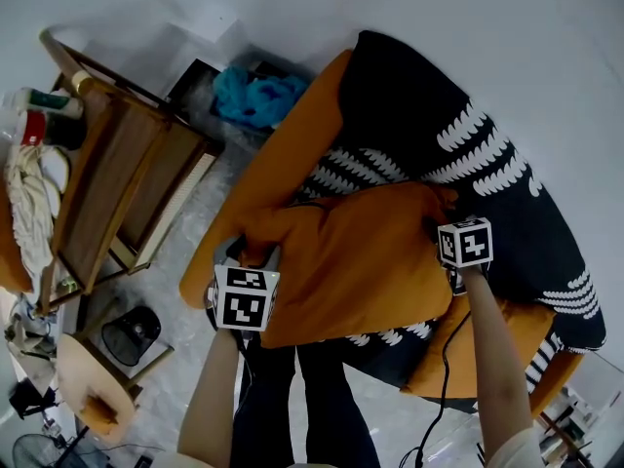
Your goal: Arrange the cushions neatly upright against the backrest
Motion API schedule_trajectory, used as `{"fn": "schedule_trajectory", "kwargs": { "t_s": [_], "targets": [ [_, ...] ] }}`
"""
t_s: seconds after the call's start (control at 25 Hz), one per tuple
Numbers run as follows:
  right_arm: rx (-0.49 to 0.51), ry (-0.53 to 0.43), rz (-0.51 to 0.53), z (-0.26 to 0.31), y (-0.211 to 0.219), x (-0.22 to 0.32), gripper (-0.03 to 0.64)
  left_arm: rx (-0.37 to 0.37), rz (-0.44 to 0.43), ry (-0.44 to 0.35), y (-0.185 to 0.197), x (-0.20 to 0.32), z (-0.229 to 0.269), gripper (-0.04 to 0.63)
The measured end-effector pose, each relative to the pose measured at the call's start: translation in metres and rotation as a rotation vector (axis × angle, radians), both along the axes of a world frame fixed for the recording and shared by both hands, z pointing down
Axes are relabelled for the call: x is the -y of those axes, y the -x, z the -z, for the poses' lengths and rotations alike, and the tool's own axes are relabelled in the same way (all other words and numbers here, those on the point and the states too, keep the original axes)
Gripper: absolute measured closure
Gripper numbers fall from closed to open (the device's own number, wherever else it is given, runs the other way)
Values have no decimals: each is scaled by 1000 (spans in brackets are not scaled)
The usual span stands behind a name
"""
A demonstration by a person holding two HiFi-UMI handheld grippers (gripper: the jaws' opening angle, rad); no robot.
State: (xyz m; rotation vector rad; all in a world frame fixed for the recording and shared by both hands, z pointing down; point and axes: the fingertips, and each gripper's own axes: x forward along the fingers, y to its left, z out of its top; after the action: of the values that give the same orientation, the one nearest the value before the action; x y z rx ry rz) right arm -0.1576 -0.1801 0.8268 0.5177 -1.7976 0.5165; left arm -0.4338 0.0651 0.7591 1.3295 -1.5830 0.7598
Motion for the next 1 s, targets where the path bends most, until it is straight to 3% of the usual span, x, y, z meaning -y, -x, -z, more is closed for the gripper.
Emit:
{"fn": "schedule_trajectory", "kwargs": {
  "t_s": [0.4,0.56,1.0],
  "targets": [
    [-121,-95,86,6,0,-8,558,-39,-42,16,-9,4,-1,434],
    [-82,-115,40,18,-3,-11,589,-43,-52,23,-13,1,1,462],
    [38,-159,-54,83,-25,-29,597,-65,-76,42,-25,-12,46,475]
  ]
}}
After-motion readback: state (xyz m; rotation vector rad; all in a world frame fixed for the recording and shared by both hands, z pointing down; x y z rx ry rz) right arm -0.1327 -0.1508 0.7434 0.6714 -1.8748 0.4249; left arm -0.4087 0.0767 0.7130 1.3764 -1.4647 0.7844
